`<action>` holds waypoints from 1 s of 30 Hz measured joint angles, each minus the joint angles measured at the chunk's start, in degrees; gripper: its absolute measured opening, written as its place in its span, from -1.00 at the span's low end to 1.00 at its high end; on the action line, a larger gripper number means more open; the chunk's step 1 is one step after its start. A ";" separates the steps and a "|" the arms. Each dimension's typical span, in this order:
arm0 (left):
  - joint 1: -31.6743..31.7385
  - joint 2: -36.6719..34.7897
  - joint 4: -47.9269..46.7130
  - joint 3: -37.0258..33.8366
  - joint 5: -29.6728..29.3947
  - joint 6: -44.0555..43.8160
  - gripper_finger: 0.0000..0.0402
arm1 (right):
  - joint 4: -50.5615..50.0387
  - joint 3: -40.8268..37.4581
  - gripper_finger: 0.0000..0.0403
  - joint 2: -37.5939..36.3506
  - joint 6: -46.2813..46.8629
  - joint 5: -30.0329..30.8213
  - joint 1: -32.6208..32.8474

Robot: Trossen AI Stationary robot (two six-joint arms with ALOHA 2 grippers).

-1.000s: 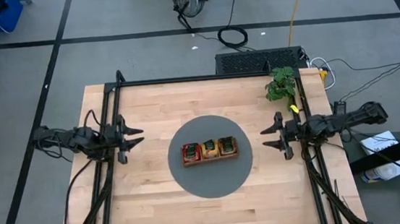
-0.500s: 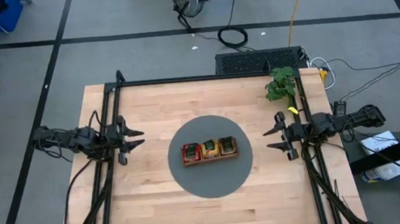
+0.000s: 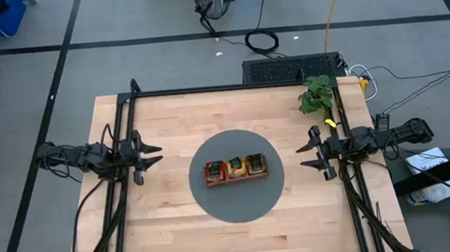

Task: Pick & Place Tea
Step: Return to home Position

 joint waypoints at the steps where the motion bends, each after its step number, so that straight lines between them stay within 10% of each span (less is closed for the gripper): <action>1: 0.00 0.00 -0.01 0.00 0.00 -0.02 -0.34 | 0.00 0.00 -0.10 0.00 -0.10 0.00 0.00; 30: 0.00 0.02 -0.04 0.00 -0.04 0.05 -0.34 | 0.00 -0.07 -0.10 0.00 -0.59 0.04 0.00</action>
